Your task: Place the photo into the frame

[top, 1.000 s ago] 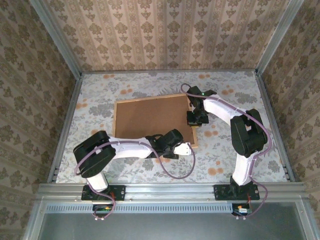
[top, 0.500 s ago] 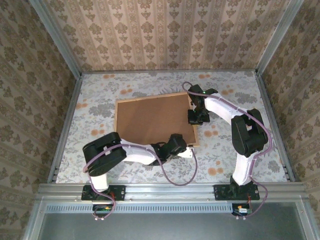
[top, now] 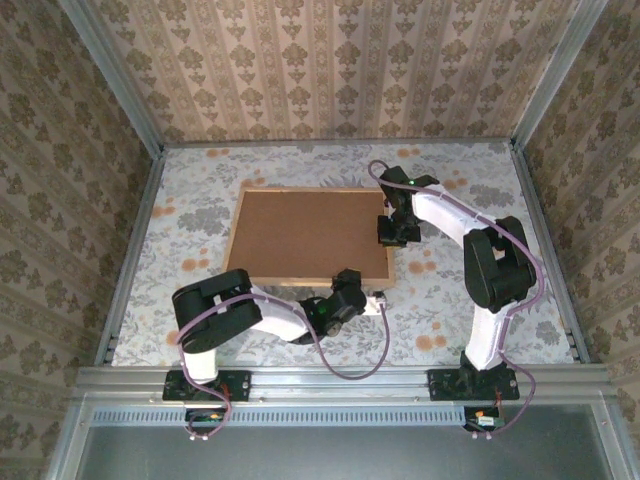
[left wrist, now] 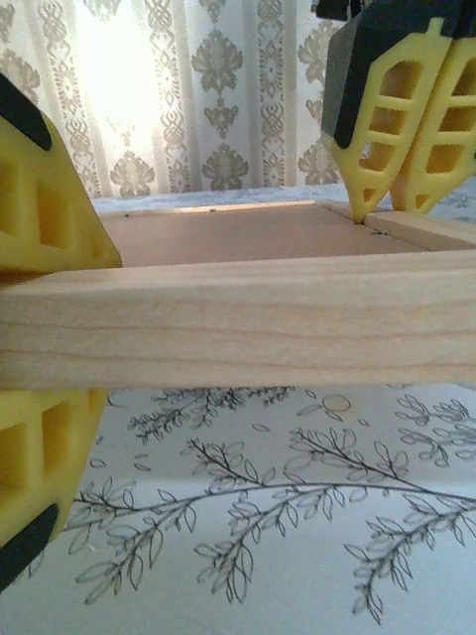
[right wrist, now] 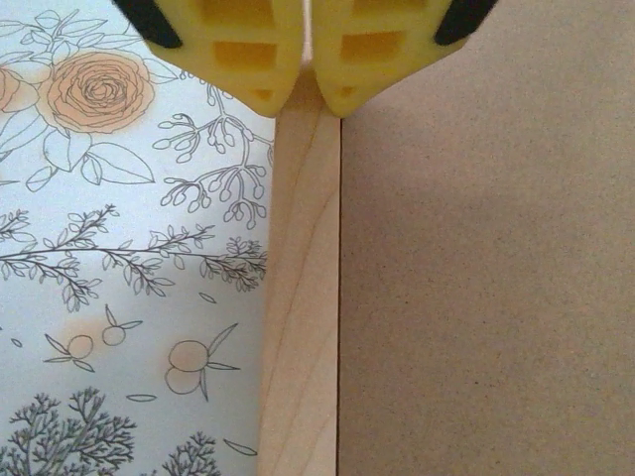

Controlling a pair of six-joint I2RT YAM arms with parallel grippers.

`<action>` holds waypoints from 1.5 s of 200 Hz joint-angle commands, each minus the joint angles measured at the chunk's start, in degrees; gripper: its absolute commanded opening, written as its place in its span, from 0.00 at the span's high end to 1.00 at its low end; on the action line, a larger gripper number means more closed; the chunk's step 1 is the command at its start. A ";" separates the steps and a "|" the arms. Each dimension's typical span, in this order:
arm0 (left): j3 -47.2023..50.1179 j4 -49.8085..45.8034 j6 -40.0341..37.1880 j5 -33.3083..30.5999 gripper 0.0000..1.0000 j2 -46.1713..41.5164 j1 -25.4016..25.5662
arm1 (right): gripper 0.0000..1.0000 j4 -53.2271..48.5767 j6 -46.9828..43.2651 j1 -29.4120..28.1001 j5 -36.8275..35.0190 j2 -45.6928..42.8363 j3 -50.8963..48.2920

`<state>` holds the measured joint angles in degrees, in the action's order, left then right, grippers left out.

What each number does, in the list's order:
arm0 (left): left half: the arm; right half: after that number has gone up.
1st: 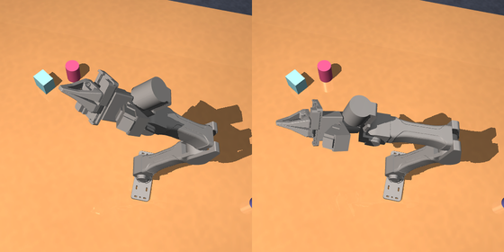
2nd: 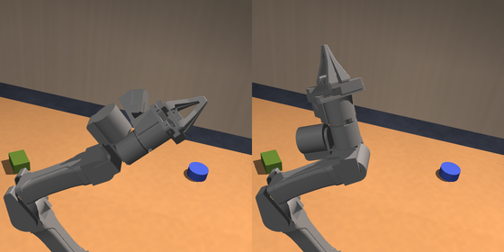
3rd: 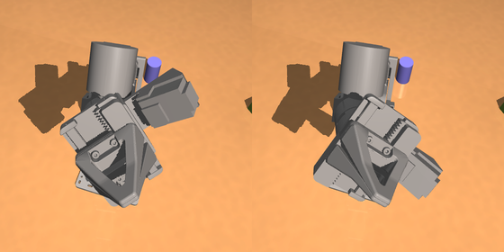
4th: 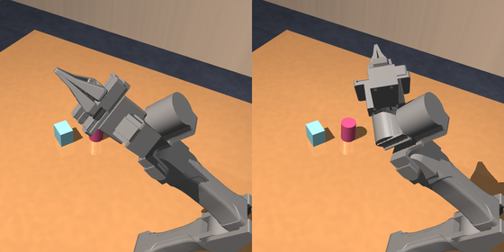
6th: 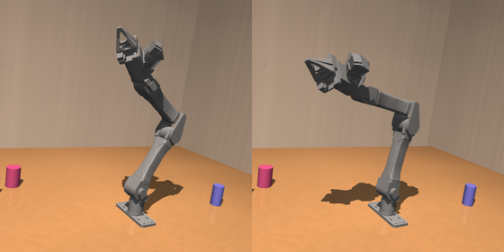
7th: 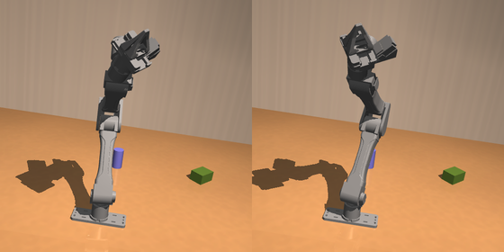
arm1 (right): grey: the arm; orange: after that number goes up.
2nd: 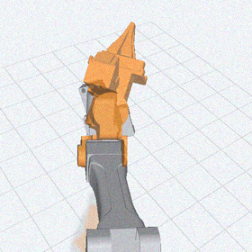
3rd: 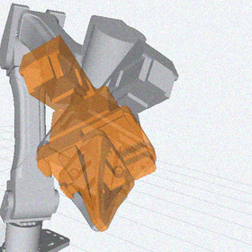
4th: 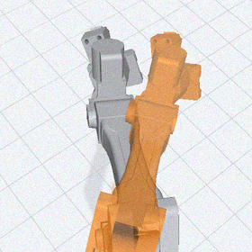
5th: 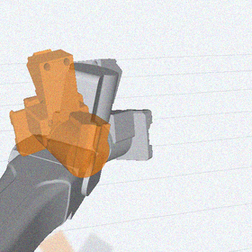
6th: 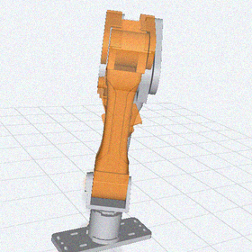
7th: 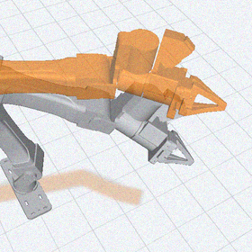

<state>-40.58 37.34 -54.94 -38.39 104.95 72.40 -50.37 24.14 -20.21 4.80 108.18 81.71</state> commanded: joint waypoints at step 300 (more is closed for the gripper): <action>-61.81 -59.10 106.55 70.34 1.00 -20.59 -53.07 | 0.50 1.48 -5.23 10.05 4.00 -33.09 1.81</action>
<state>-108.40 -39.31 31.51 19.44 87.72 23.90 -49.28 20.51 -9.80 7.57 74.26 84.88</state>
